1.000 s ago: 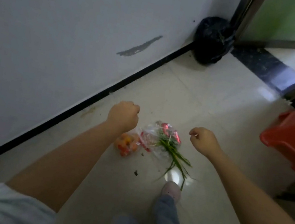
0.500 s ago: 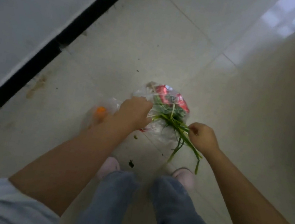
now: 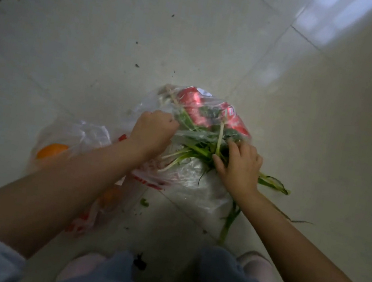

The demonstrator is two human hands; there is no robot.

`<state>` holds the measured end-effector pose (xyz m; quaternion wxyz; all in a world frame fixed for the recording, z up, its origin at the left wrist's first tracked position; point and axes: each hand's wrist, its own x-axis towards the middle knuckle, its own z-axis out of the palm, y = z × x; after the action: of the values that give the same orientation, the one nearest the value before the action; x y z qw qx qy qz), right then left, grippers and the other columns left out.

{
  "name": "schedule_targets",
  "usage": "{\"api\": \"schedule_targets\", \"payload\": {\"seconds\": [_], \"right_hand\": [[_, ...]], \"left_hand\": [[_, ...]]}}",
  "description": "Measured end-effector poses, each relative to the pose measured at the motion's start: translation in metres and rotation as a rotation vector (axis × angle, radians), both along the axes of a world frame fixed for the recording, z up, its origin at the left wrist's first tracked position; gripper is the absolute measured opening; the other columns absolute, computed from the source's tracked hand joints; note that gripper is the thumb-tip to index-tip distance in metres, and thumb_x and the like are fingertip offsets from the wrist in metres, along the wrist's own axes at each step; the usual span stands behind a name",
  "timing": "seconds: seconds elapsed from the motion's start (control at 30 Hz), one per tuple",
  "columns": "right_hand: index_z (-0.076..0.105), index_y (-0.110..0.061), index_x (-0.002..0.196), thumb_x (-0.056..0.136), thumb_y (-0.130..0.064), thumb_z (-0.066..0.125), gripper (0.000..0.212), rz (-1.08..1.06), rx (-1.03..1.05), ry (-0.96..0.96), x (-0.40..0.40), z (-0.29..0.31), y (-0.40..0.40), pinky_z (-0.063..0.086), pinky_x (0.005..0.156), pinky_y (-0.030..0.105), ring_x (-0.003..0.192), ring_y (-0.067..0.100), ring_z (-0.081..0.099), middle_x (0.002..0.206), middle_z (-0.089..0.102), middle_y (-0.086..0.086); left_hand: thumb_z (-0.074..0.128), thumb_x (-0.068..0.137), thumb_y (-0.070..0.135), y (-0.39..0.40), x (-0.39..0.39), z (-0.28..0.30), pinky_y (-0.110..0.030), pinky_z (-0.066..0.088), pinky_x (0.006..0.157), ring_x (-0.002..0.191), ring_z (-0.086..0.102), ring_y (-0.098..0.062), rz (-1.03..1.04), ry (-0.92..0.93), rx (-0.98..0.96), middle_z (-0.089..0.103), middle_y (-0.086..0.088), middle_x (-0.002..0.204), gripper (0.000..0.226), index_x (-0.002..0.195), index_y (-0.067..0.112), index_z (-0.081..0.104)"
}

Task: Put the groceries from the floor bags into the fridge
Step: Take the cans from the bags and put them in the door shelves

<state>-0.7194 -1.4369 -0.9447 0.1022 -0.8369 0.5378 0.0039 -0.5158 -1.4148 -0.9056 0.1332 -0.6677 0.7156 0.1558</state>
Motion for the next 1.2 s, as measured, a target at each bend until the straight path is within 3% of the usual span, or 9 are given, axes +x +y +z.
{"api": "schedule_targets", "payload": {"seconds": [0.13,0.37,0.53,0.67,0.77,0.87,0.97,1.07,1.2], "right_hand": [[0.068,-0.008,0.077,0.073,-0.024,0.049,0.025,-0.031,-0.018,-0.250,0.009,0.001,0.004,0.041,0.062,0.033,0.076,0.023,0.053,0.071,0.063,0.012],[0.058,-0.002,0.108,0.079,-0.013,0.067,0.032,-0.202,0.282,-0.265,0.025,0.008,0.010,0.044,0.083,0.037,0.098,0.031,0.055,0.102,0.061,0.017],[0.057,0.002,0.095,0.079,-0.003,0.062,0.017,-0.258,0.368,-0.312,0.022,0.006,0.004,0.047,0.074,0.039,0.089,0.035,0.059,0.093,0.064,0.020],[0.065,-0.006,0.072,0.072,-0.013,0.047,0.020,0.318,0.079,-0.127,0.024,-0.003,0.018,0.041,0.051,0.030,0.058,0.028,0.059,0.065,0.063,0.012],[0.070,-0.011,0.076,0.071,-0.018,0.042,0.029,0.561,-0.045,0.092,0.028,-0.013,0.017,0.048,0.056,0.024,0.071,0.025,0.065,0.080,0.070,0.008],[0.068,-0.011,0.099,0.073,-0.017,0.052,0.032,0.512,-0.082,0.132,0.027,-0.013,0.008,0.056,0.076,0.039,0.099,0.035,0.064,0.108,0.069,0.018],[0.066,-0.010,0.111,0.050,-0.015,0.083,0.064,0.420,-0.001,0.250,0.026,-0.014,0.003,0.058,0.066,0.039,0.097,0.036,0.068,0.117,0.066,0.020],[0.067,-0.013,0.111,0.037,-0.014,0.087,0.077,0.364,0.002,0.268,0.028,-0.019,0.005,0.051,0.052,0.025,0.068,0.029,0.068,0.094,0.072,0.017],[0.052,-0.016,0.102,0.064,-0.021,0.051,0.038,0.336,-0.184,0.145,0.032,-0.022,0.007,0.033,0.062,0.030,0.054,0.021,0.058,0.062,0.066,0.002]], "left_hand": [[0.057,0.091,0.025,-0.001,0.006,0.004,-0.034,0.045,0.078,0.104,0.058,-0.029,0.096,0.262,0.074,0.063,-0.013,0.108,0.024,0.106,0.007,0.064],[0.058,0.091,0.020,-0.011,0.017,0.011,-0.022,0.032,0.061,0.075,0.054,-0.019,0.298,0.602,0.039,0.066,-0.012,0.084,0.024,0.098,0.001,0.070],[0.053,0.093,0.009,-0.013,0.020,0.004,-0.008,0.034,0.051,0.051,0.046,0.000,0.567,0.803,-0.007,0.051,0.001,0.061,0.022,0.098,-0.006,0.068],[0.051,0.094,0.008,-0.018,0.029,0.008,-0.023,0.032,0.060,0.072,0.056,-0.021,0.586,0.698,-0.145,0.064,-0.019,0.087,0.023,0.102,-0.005,0.068],[0.048,0.093,0.007,-0.022,0.041,0.002,-0.028,0.040,0.074,0.097,0.060,-0.033,0.453,0.518,-0.204,0.067,-0.021,0.105,0.025,0.108,-0.001,0.067],[0.048,0.093,0.007,-0.022,0.044,-0.002,-0.039,0.045,0.076,0.097,0.058,-0.036,0.309,0.359,-0.247,0.066,-0.022,0.101,0.025,0.107,0.001,0.067],[0.050,0.093,0.009,-0.023,0.040,-0.001,-0.042,0.046,0.077,0.097,0.055,-0.037,0.247,0.303,-0.306,0.066,-0.021,0.099,0.024,0.104,0.002,0.069],[0.046,0.094,0.013,-0.025,0.035,0.000,-0.038,0.045,0.076,0.102,0.056,-0.034,0.272,0.283,-0.257,0.064,-0.015,0.107,0.027,0.111,0.008,0.067],[0.047,0.093,0.008,-0.029,0.033,0.002,-0.034,0.045,0.078,0.096,0.060,-0.032,0.326,0.378,-0.257,0.066,-0.019,0.106,0.027,0.110,0.003,0.067]]}}
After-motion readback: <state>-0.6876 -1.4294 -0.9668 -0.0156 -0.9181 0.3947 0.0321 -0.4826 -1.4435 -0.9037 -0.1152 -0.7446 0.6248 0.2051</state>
